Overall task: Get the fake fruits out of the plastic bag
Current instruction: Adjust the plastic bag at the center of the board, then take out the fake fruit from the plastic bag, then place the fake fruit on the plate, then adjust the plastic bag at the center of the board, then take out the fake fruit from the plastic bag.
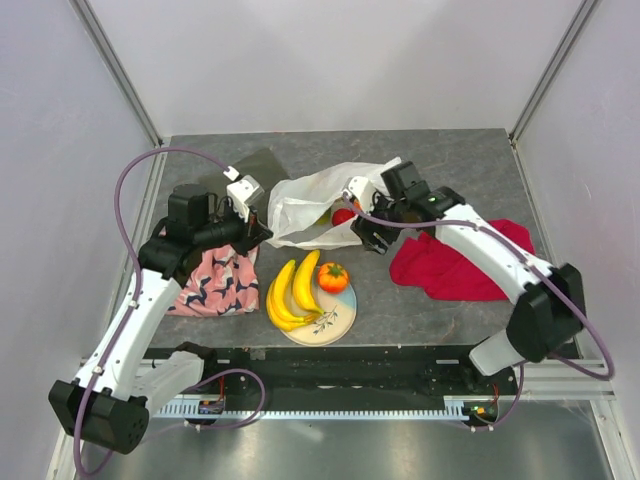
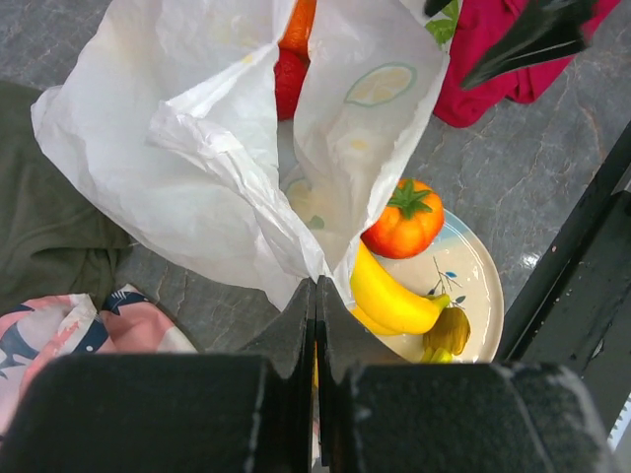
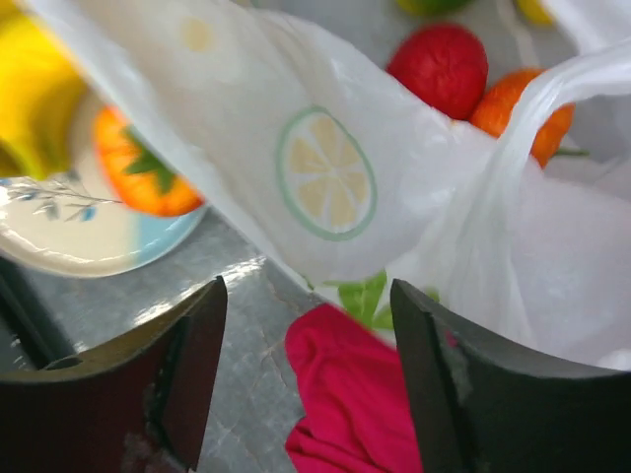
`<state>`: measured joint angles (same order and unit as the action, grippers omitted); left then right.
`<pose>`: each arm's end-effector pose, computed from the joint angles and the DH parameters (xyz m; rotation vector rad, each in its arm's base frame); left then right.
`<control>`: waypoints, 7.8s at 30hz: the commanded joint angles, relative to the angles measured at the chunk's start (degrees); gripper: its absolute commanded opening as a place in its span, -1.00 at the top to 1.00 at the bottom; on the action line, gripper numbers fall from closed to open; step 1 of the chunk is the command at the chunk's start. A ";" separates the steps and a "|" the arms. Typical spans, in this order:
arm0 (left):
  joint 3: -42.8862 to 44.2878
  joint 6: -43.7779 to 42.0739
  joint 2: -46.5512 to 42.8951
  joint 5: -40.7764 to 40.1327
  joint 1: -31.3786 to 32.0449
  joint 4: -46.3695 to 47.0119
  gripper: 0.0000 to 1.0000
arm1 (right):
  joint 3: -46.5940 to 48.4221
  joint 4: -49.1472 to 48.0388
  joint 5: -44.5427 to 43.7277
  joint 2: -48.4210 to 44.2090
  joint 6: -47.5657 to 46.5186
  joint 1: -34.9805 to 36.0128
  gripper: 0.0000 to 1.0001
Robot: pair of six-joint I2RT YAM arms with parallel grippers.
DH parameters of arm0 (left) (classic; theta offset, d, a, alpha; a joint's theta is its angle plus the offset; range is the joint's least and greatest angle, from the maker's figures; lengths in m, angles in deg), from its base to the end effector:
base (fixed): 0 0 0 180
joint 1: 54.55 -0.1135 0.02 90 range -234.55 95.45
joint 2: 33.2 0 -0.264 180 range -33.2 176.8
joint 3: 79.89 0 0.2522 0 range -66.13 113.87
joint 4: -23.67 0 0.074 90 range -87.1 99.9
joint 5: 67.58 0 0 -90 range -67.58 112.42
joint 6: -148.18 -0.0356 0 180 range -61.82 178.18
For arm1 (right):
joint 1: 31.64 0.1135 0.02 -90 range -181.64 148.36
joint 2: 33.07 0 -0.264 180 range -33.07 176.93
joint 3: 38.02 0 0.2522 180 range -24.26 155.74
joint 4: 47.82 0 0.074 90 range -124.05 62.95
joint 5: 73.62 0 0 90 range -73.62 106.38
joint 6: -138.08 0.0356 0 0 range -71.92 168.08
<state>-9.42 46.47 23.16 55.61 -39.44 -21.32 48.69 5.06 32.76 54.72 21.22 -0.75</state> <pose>0.1952 -0.0729 0.3415 0.8114 1.9111 -0.6443 0.2743 0.1758 0.2851 -1.3082 2.1301 0.3877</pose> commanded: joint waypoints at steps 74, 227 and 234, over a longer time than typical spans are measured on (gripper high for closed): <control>7.27 -3.41 10.88 -6.82 1.14 5.91 0.97 | 25.15 -3.52 10.75 7.70 5.77 2.33 0.13; 11.76 -4.91 17.03 -7.17 1.41 6.88 0.97 | 58.37 -9.06 -5.93 58.47 -12.26 -3.21 -0.02; 13.43 -4.20 19.75 -8.75 2.02 9.34 0.97 | 41.86 -6.43 -1.63 38.27 -10.16 -3.03 0.27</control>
<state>1.07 42.25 41.43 47.94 -38.17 -15.92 97.78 -4.49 26.60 107.88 9.92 -4.03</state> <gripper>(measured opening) 0.022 0.527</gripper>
